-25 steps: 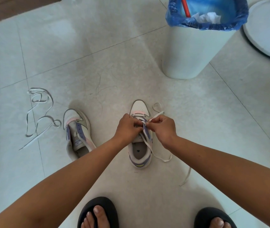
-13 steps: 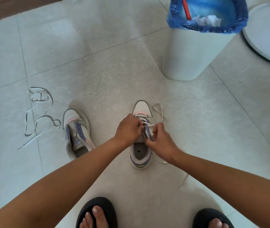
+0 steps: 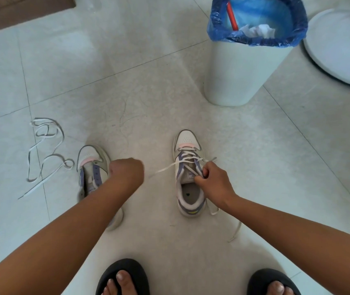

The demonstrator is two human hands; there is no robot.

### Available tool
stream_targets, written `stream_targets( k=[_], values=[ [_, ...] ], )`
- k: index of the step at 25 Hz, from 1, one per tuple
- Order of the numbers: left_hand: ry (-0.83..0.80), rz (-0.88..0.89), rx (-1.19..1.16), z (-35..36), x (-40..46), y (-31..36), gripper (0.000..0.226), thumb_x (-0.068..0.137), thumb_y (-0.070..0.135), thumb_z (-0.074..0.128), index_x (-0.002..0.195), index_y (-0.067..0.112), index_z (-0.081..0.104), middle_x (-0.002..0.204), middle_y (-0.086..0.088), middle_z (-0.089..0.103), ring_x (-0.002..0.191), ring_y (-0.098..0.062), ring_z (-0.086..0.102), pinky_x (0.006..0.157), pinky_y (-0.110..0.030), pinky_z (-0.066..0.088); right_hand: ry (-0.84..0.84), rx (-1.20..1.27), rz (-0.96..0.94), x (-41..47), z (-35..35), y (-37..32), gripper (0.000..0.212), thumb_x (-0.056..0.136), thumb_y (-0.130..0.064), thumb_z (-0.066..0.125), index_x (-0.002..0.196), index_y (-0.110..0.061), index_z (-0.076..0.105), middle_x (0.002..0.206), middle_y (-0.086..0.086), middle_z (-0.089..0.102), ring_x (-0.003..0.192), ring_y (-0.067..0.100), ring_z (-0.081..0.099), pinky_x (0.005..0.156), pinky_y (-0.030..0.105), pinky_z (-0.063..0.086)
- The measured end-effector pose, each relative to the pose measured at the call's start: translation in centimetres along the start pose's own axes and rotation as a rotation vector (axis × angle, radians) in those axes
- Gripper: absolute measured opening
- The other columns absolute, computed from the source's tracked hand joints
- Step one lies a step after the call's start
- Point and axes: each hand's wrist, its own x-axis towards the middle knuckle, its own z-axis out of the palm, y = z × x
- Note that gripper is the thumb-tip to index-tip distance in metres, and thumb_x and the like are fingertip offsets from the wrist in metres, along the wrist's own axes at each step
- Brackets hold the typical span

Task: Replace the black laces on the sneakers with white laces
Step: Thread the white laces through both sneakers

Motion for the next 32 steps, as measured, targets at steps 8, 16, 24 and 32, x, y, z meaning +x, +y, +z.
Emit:
stream_targets(
  k=[8,16,24,32],
  values=[
    [0.475,0.526,-0.048,-1.7,1.6,8.5,0.022,0.095,0.018,0.046,0.110,0.009,0.060,0.118,-0.009,0.049,0.108,-0.025,0.046,0.072,-0.029,0.032,-0.055,0.027,0.026,0.1,-0.5,-0.1,0.031,0.081,-0.011,0.062,0.066,-0.018,0.036,0.063,0.000,0.045,0.057,0.016,0.041,0.056,0.031,0.041],
    [0.420,0.366,-0.385,0.3,0.7,2.1,0.011,0.090,0.025,0.058,0.089,0.016,0.065,0.096,0.000,0.057,0.093,-0.020,0.056,0.066,-0.028,0.036,0.075,0.034,0.053,0.9,-1.5,0.6,0.033,0.080,-0.013,0.061,0.064,-0.018,0.032,0.060,-0.003,0.038,0.052,0.012,0.033,0.049,0.024,0.031],
    [-0.589,0.376,-0.024,-1.6,-0.2,2.4,0.034,0.086,0.029,0.066,0.110,0.005,0.068,0.108,-0.008,0.069,0.093,-0.019,0.066,0.069,-0.027,0.050,0.047,0.108,0.101,1.2,-1.7,0.6,0.030,0.082,-0.012,0.060,0.068,-0.018,0.033,0.067,0.000,0.041,0.059,0.019,0.042,0.064,0.045,0.055],
    [0.379,0.498,-0.301,-3.0,0.9,10.1,0.029,0.095,0.026,0.049,0.117,0.009,0.058,0.124,-0.011,0.042,0.111,-0.025,0.043,0.080,-0.035,0.044,-0.051,0.113,0.092,1.3,-2.4,0.8,0.023,0.085,-0.021,0.059,0.080,-0.022,0.037,0.076,0.002,0.052,0.062,0.019,0.054,0.057,0.039,0.056]
  ],
)
